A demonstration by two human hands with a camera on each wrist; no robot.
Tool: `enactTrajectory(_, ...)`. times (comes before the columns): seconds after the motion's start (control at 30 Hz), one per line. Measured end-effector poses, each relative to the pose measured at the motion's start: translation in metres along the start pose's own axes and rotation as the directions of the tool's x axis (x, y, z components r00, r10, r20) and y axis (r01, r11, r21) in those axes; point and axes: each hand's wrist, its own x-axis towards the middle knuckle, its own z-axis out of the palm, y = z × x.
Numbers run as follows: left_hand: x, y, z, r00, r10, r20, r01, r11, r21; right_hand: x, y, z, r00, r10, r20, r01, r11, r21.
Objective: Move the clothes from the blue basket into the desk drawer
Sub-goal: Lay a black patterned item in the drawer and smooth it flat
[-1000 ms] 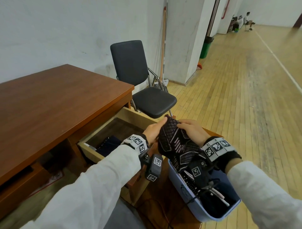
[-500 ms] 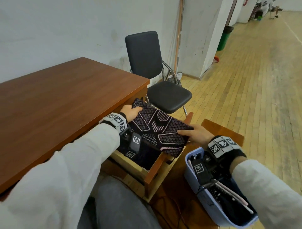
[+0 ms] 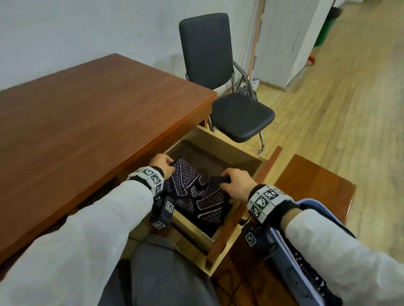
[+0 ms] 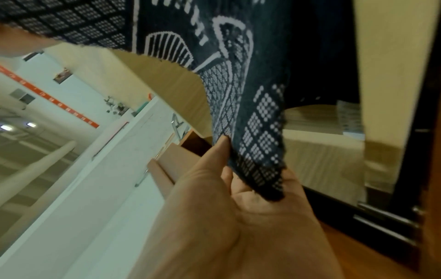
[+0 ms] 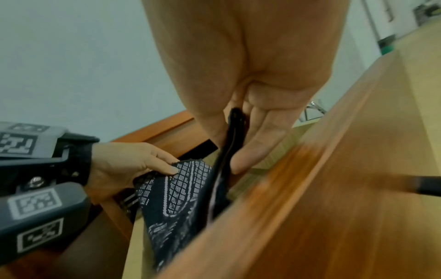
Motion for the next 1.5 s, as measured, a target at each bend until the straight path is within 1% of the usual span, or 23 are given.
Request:
enactTrajectory(0.13,0.013,-0.015,0.006,1.000,-0.006,0.016,0.005,0.999,0.046,0.013,0.002,0.014,0.997,-0.047,0.068,0.060,0.977,-0.204)
enactTrajectory(0.27,0.023,-0.021,0.017,0.999,0.005,0.050,-0.007,0.998,0.058,0.025,0.009,0.027,0.991,-0.035,0.126,0.085,0.901,-0.425)
enactTrajectory(0.37,0.029,-0.025,0.024,0.998,-0.014,0.059,0.010,0.998,0.068,0.033,0.011,0.032,0.985,-0.018,0.169,0.096,0.881,-0.463)
enactTrajectory(0.47,0.033,-0.030,0.026,0.994,-0.054,0.092,0.047,0.995,0.085,0.038,0.011,0.034,0.973,0.048,0.227,0.078,0.853,-0.515)
enactTrajectory(0.57,0.033,-0.035,0.026,0.988,-0.091,0.126,0.067,0.981,0.185,0.040,0.013,0.039,0.954,0.108,0.278,0.086,0.793,-0.603)
enactTrajectory(0.67,0.033,-0.039,0.029,0.987,-0.083,0.138,0.037,0.951,0.307,0.038,0.013,0.044,0.959,0.139,0.246,0.084,0.692,-0.717)
enactTrajectory(0.73,0.032,-0.039,0.031,0.988,-0.070,0.137,0.015,0.932,0.363,0.039,0.013,0.045,0.968,0.150,0.203,0.055,0.660,-0.749)
enactTrajectory(0.8,0.033,-0.040,0.033,0.988,-0.066,0.138,0.004,0.912,0.410,0.039,0.012,0.044,0.961,0.162,0.223,0.057,0.673,-0.737)
enactTrajectory(0.93,0.031,-0.040,0.034,0.979,-0.073,0.193,-0.037,0.857,0.514,0.039,0.010,0.045,0.930,0.201,0.306,0.091,0.682,-0.726)
enactTrajectory(1.0,0.028,-0.040,0.033,0.974,-0.075,0.212,-0.052,0.841,0.538,0.039,0.010,0.046,0.921,0.218,0.323,0.094,0.681,-0.726)
enactTrajectory(1.07,0.027,-0.039,0.032,0.976,-0.067,0.206,-0.052,0.851,0.523,0.039,0.009,0.045,0.924,0.209,0.320,0.095,0.685,-0.723)
enactTrajectory(1.1,0.026,-0.039,0.031,0.981,-0.052,0.189,-0.050,0.865,0.500,0.038,0.008,0.044,0.934,0.189,0.305,0.091,0.697,-0.711)
enactTrajectory(1.17,0.021,-0.036,0.028,0.991,-0.006,0.136,-0.054,0.897,0.438,0.036,0.008,0.041,0.963,0.117,0.243,0.074,0.752,-0.655)
enactTrajectory(1.23,0.015,-0.030,0.025,0.994,0.037,0.105,-0.074,0.927,0.367,0.033,0.007,0.036,0.984,0.051,0.172,0.054,0.830,-0.555)
enactTrajectory(1.3,0.006,-0.023,0.023,0.994,0.077,0.080,-0.098,0.947,0.305,0.028,0.006,0.027,0.993,0.003,0.120,0.051,0.895,-0.444)
enactTrajectory(1.4,-0.010,-0.008,0.020,0.992,0.122,0.040,-0.128,0.963,0.238,0.017,0.005,0.012,0.997,-0.070,0.037,0.078,0.944,-0.319)
enactTrajectory(1.5,-0.032,0.012,0.018,0.986,0.164,0.026,-0.166,0.971,0.171,-0.002,0.006,-0.007,0.994,-0.107,-0.020,0.099,0.966,-0.240)
